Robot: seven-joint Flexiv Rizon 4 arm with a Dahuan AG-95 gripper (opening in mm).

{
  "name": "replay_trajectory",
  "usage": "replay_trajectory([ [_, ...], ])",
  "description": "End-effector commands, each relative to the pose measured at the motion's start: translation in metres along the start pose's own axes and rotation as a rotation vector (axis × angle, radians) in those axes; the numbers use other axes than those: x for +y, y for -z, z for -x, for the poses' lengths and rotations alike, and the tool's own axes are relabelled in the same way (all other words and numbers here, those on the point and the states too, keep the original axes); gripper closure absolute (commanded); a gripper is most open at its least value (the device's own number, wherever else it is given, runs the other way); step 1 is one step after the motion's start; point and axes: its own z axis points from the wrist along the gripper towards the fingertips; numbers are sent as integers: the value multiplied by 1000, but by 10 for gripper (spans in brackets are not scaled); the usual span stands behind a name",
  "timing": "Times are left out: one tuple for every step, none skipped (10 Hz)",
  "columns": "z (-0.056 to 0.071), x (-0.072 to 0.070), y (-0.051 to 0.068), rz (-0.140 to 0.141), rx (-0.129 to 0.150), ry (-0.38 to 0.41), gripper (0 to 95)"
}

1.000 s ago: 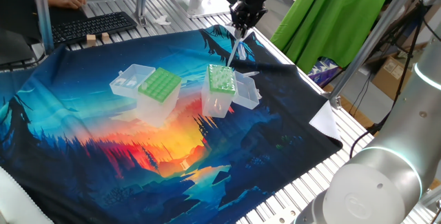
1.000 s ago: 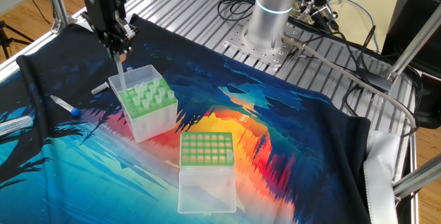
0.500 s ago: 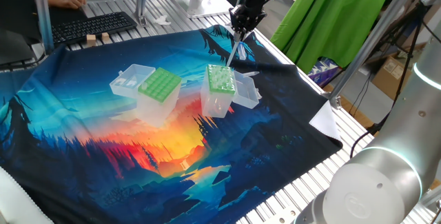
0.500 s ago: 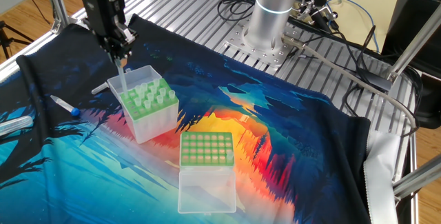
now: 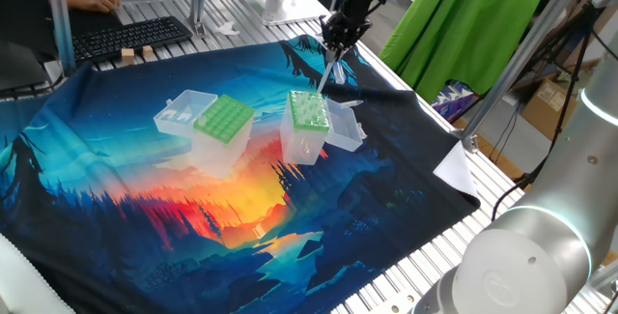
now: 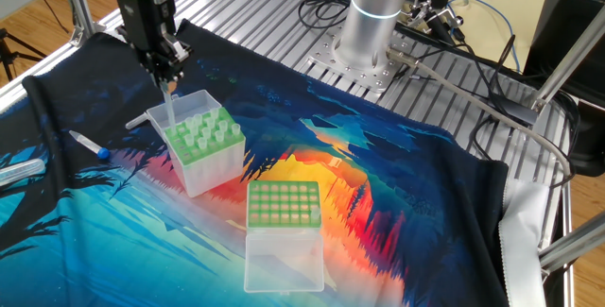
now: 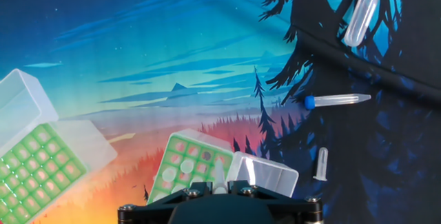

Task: Transfer all large pipette tips from one holder to another

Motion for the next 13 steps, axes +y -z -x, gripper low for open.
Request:
replay_trajectory([
  [0, 0, 0, -4, -2, -4, 760],
  [0, 0, 0, -6, -2, -8, 760],
  [0, 0, 0, -6, -1, -11, 760],
  [0, 0, 0, -6, -1, -12, 760],
  [-1, 2, 0, -4, 2, -26, 760],
  [-2, 5, 0, 4, 5, -50, 950],
  [-3, 11, 1, 11, 7, -79, 950],
  [-5, 21, 2, 11, 10, -123, 950],
  [-7, 28, 3, 13, 11, -145, 950],
  [-10, 38, 4, 14, 11, -168, 950],
  [-11, 45, 6, 16, 13, -182, 950],
  [-14, 59, 9, 23, 22, -209, 950],
  [-16, 70, 10, 29, 25, -236, 950],
])
